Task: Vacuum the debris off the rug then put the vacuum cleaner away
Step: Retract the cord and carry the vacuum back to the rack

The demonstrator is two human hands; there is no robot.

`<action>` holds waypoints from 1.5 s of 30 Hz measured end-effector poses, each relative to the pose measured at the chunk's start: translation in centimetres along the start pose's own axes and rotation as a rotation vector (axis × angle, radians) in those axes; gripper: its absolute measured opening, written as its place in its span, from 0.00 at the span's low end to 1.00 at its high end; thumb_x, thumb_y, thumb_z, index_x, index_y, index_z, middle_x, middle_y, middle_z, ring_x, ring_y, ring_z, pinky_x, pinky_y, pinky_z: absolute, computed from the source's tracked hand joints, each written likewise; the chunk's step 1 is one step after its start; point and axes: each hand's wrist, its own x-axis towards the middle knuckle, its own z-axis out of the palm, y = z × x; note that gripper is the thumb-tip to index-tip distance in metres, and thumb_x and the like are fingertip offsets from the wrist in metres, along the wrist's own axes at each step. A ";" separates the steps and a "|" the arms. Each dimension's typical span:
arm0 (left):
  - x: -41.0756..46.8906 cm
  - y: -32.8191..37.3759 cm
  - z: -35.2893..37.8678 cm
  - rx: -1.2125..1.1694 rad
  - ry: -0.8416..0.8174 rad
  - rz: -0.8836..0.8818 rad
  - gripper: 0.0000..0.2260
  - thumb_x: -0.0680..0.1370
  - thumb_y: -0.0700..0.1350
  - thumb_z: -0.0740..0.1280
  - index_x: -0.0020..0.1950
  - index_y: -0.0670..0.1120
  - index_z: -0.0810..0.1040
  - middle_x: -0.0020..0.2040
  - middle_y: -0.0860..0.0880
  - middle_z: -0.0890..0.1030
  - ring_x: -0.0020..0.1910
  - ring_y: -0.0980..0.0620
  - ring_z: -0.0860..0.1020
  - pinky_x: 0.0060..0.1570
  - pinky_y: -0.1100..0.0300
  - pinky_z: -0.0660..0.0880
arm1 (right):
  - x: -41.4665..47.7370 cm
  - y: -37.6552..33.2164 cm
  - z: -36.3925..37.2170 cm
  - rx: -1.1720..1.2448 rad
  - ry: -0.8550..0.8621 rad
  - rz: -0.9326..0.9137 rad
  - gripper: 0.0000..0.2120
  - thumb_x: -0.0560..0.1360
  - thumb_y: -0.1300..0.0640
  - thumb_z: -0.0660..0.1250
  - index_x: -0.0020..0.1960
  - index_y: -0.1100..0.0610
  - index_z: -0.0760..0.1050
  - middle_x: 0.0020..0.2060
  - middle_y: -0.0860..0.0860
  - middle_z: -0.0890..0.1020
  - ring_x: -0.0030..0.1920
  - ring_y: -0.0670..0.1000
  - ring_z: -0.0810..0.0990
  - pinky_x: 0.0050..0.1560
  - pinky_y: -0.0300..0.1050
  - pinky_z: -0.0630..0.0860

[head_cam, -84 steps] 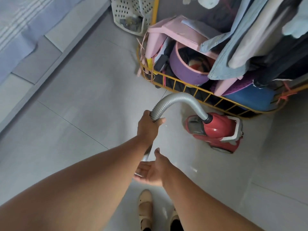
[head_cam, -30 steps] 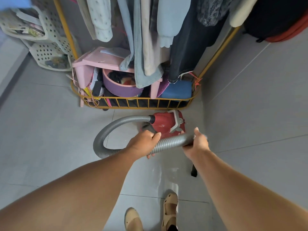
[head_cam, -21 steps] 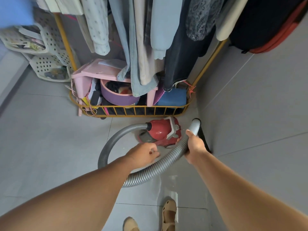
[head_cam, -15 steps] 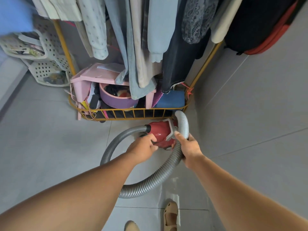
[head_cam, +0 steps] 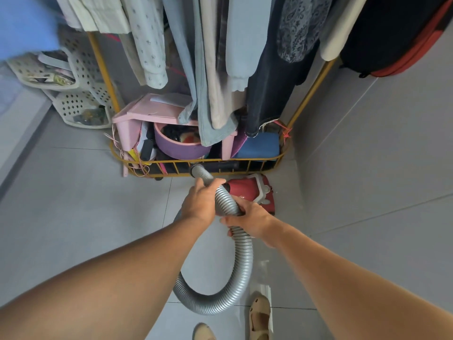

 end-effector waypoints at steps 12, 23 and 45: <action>2.8 -4.4 -1.4 0.381 -0.015 -0.033 0.23 0.71 0.58 0.71 0.59 0.50 0.69 0.58 0.49 0.76 0.62 0.47 0.72 0.73 0.47 0.54 | 4.7 -0.1 -1.3 -0.669 0.102 -0.030 0.29 0.71 0.62 0.72 0.69 0.49 0.68 0.53 0.49 0.77 0.52 0.50 0.76 0.49 0.40 0.73; 4.4 -7.7 -2.8 0.331 0.016 -0.128 0.26 0.73 0.59 0.68 0.63 0.45 0.67 0.59 0.43 0.74 0.60 0.43 0.71 0.56 0.50 0.69 | 8.0 2.3 -1.3 -0.955 0.294 0.177 0.19 0.75 0.58 0.66 0.63 0.52 0.64 0.52 0.55 0.78 0.56 0.59 0.77 0.56 0.55 0.76; 16.6 -3.0 3.5 0.466 -0.141 -0.222 0.30 0.79 0.65 0.54 0.71 0.45 0.59 0.56 0.42 0.78 0.55 0.42 0.78 0.43 0.54 0.66 | 18.6 6.4 -13.3 -0.932 0.449 0.407 0.23 0.80 0.58 0.60 0.73 0.55 0.59 0.67 0.58 0.73 0.67 0.60 0.70 0.63 0.53 0.69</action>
